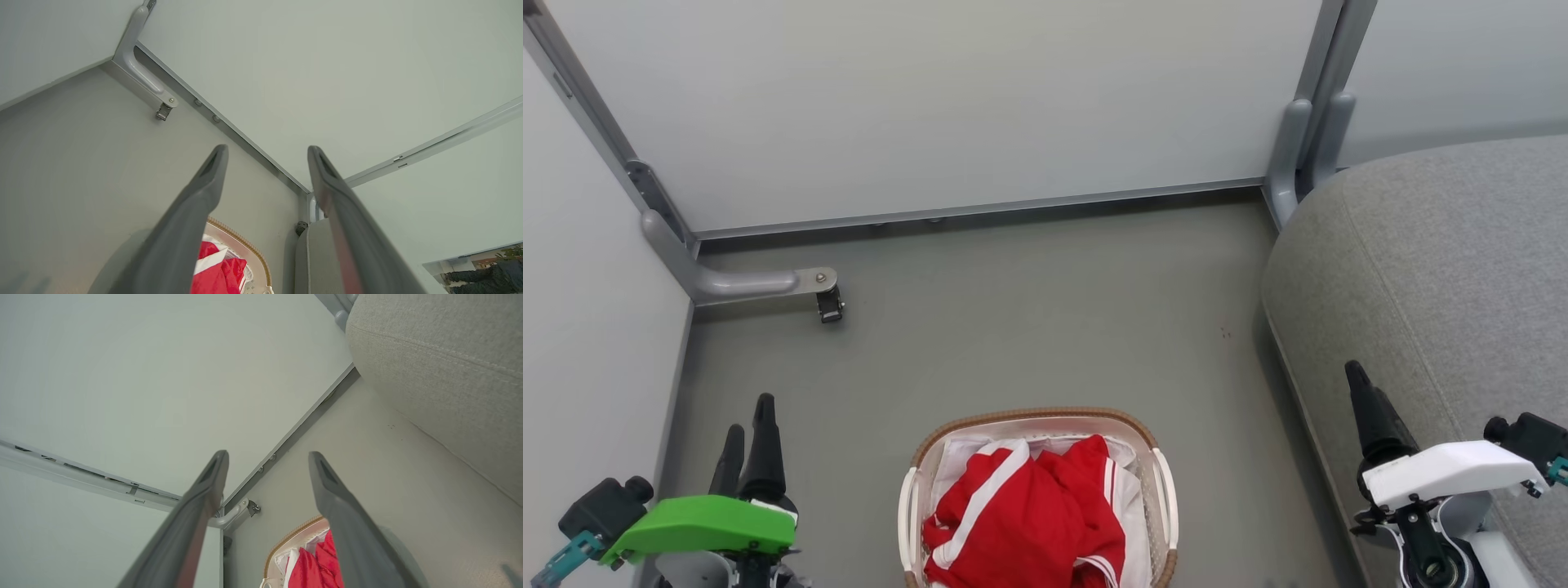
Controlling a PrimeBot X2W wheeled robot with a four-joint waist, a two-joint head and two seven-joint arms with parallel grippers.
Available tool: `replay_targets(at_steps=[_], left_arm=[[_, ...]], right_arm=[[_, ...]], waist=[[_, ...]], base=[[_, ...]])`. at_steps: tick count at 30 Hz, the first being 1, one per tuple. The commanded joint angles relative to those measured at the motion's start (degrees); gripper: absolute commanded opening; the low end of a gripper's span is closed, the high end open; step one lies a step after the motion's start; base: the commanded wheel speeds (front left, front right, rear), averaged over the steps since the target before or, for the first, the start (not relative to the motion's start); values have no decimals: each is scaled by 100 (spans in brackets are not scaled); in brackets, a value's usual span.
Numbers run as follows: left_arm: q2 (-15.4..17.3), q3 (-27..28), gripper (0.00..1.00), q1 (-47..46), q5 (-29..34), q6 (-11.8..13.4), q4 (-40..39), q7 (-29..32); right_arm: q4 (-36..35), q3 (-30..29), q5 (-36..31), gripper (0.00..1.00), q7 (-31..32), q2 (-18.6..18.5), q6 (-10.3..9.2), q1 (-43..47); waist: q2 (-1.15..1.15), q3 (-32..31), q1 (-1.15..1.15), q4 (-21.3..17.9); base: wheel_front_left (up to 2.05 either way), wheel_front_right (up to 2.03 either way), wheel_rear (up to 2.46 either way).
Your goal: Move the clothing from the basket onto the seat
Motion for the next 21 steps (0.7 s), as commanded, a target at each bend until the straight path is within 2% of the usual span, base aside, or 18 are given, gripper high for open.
replay_targets(at_steps=[1,21], left_arm=[[90,-14,100,-24,281,-9,-50,-67],[153,-166,100,141,1835,97,50,-432]], right_arm=[[-49,24,-269,100,-77,-68,1,-179],[141,233,-1907,100,-442,-47,2,-182]], waist=[[0,0,0,5],[0,13,0,13]], base=[[0,0,0],[0,0,0]])
